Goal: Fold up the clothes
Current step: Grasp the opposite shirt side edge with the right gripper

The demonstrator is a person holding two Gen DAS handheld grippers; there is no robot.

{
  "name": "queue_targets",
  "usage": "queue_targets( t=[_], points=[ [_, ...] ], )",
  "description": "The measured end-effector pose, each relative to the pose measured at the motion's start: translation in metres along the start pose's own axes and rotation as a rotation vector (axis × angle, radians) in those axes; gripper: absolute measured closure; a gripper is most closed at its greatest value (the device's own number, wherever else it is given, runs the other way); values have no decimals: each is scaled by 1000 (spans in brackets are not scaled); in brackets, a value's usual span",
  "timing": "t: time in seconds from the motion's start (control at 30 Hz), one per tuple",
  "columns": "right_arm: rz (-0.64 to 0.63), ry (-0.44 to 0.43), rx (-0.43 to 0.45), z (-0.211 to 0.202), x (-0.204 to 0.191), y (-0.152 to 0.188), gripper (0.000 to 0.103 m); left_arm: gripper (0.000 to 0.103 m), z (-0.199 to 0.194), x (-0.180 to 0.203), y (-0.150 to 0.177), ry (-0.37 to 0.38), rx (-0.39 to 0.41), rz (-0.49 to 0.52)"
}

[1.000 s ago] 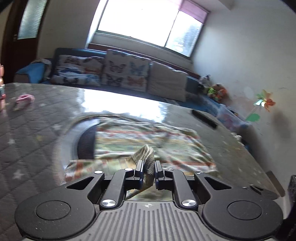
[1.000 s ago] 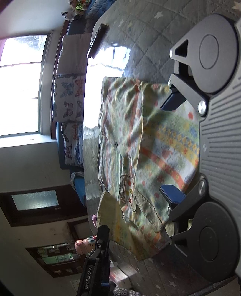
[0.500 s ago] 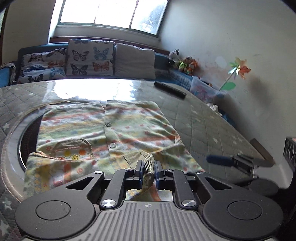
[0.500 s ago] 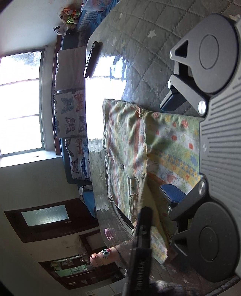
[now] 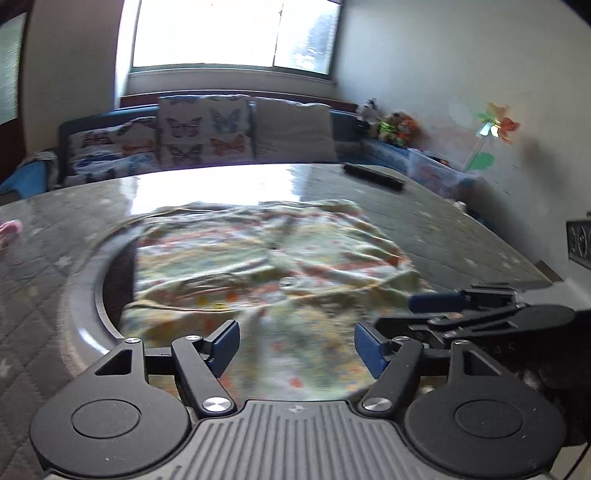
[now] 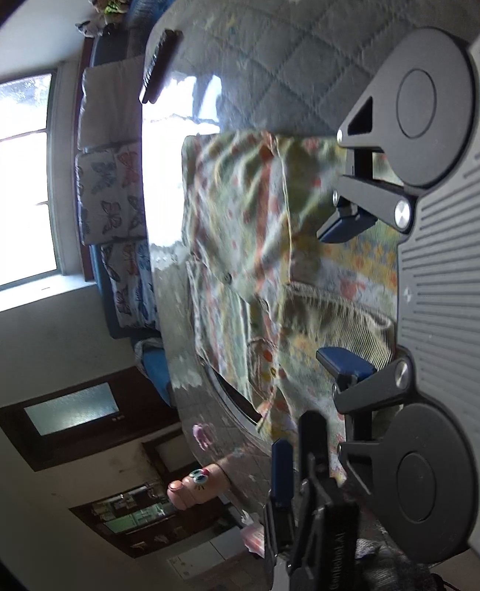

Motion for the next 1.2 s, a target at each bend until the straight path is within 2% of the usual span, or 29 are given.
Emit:
queue_targets(
  t=[0.13,0.2,0.23,0.37,0.4,0.43,0.5,0.77,0.87,0.97,1.2],
  points=[
    [7,-1,-43,19,-10,0,54,25,-8,-31,4,-94,11,-47],
    [12,7,-48,23,-13,-1,57,19,-13,-46,6,-134,19,-74],
    [16,8,-49,24,-15,-2,65,18,-14,-52,7,-151,21,-87],
    [8,14,-53,25,-22,-2,80,15,-16,-68,13,-199,16,-120],
    [4,17,-51,25,-24,-2,90,14,-17,-71,14,-208,13,-124],
    [6,20,-47,24,-24,-2,95,12,-17,-72,16,-213,10,-128],
    [7,29,-26,19,-23,-5,95,9,-17,-75,18,-220,6,-132],
    [-33,80,73,-17,-20,-16,96,6,-16,-77,21,-245,-4,-126],
    [-24,105,86,-26,-13,-19,96,6,-13,-77,22,-251,-15,-118],
    [-9,121,75,-25,-6,-18,96,6,-9,-77,24,-264,-29,-105],
    [11,175,-23,2,4,-2,93,6,-5,-79,28,-315,-62,-74]
  ],
)
Point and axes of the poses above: each gripper's, at about its wrist camera, not at the fingertips, and z roughly the way its jaws point, x to its right, y to its underside, the point moved 1 cm from there along z, roughly the way its jaws point, and after that the axes turned 4 degrees about y, right-handed, at the moved point
